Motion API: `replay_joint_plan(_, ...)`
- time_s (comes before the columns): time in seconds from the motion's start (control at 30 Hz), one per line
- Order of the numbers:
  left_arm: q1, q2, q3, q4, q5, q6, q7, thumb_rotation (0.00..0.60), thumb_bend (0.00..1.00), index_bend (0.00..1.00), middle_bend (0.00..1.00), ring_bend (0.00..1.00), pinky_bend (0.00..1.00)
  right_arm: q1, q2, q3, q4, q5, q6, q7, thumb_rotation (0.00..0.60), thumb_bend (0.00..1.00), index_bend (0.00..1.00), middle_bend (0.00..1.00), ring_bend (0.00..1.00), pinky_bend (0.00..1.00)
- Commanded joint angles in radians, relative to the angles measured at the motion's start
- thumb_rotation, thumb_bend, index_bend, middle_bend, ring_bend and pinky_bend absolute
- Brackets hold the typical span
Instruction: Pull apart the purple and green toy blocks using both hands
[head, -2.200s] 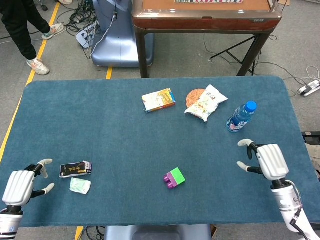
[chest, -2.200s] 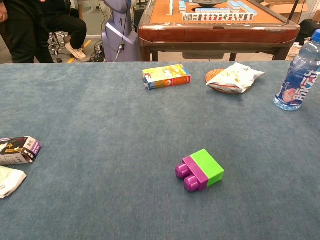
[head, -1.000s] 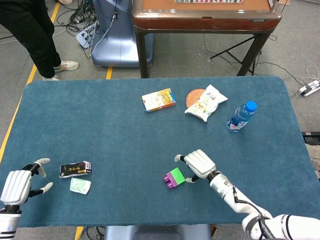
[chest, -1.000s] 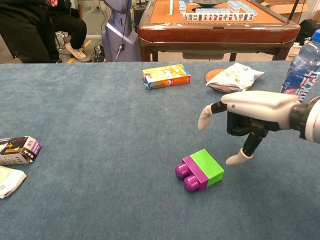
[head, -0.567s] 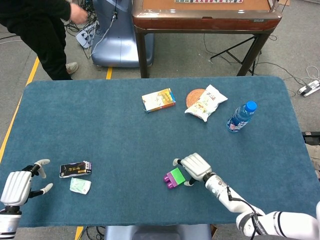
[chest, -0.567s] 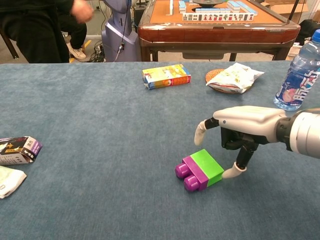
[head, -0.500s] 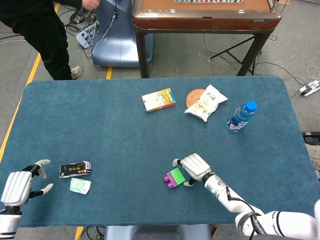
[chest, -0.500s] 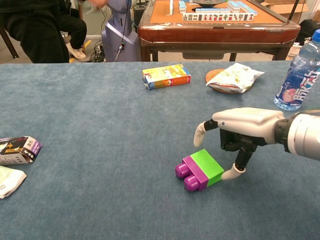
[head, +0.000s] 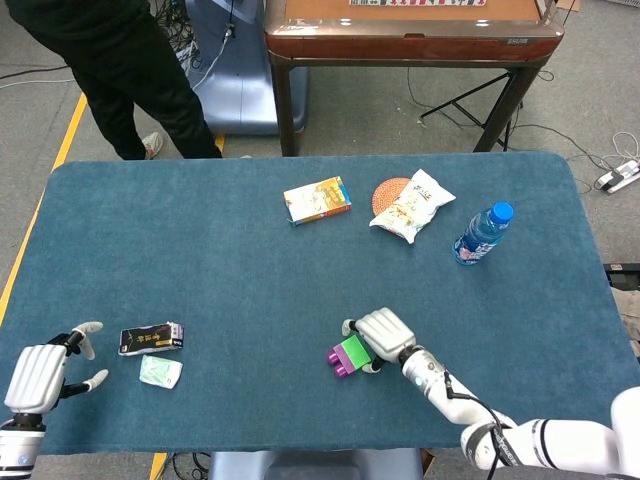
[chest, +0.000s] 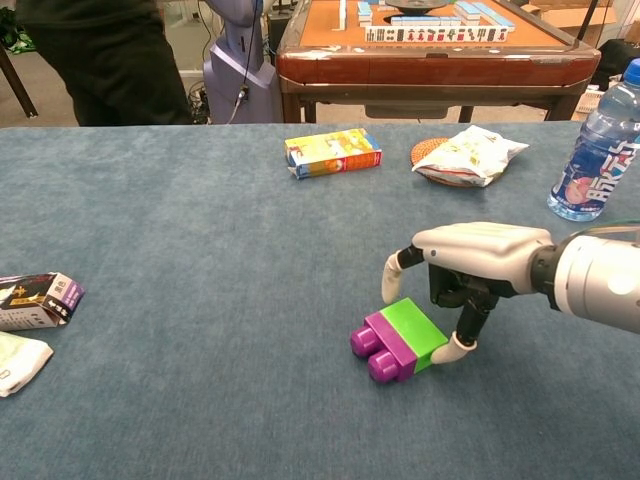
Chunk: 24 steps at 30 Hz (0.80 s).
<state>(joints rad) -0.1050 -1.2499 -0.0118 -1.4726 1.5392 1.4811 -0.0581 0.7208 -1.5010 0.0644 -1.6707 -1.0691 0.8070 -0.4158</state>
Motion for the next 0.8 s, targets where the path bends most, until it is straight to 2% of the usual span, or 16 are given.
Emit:
replay_joint_plan(0.03, -0.001, -0.002, 0.0, 0.002, 0.001, -0.001, -0.002, 0.6, 0.03, 0.35, 0.54, 0.5, 0.79, 0.006, 0.005, 0.0, -0.005, 0.008, -0.002, 0.004, 0.6, 0.0, 0.45, 1.0, 1.0, 1.0)
replay_joint_plan(0.17, -0.003, -0.007, -0.001, 0.003, 0.001, -0.004, -0.004, 0.6, 0.03, 0.35, 0.54, 0.5, 0.79, 0.012, 0.018, 0.003, -0.018, 0.004, 0.0, 0.016, 0.6, 0.0, 0.52, 1.0, 1.0, 1.0)
replay_joint_plan(0.4, -0.013, -0.007, -0.014, -0.016, -0.002, -0.006, -0.017, 0.6, 0.03, 0.35, 0.56, 0.52, 0.79, 0.009, 0.103, 0.037, -0.092, -0.036, 0.01, 0.104, 0.6, 0.0, 0.55, 1.0, 1.0, 1.0)
replay_joint_plan(0.57, -0.041, 0.013, -0.043, -0.097, -0.013, -0.028, -0.074, 0.6, 0.03, 0.22, 0.72, 0.64, 0.83, 0.001, 0.196, 0.074, -0.158, -0.069, 0.053, 0.141, 0.6, 0.0, 0.56, 1.0, 1.0, 1.0)
replay_joint_plan(0.67, -0.069, 0.031, -0.062, -0.161, -0.012, -0.052, -0.088, 0.6, 0.03, 0.21, 0.83, 0.73, 0.95, 0.0, 0.254, 0.1, -0.2, -0.071, 0.075, 0.151, 0.6, 0.0, 0.56, 1.0, 1.0, 1.0)
replay_joint_plan(0.8, -0.115, 0.052, -0.091, -0.251, -0.014, -0.094, -0.103, 0.6, 0.03, 0.22, 0.95, 0.84, 1.0, 0.006, 0.337, 0.139, -0.255, -0.061, 0.08, 0.177, 0.6, 0.0, 0.56, 1.0, 1.0, 1.0)
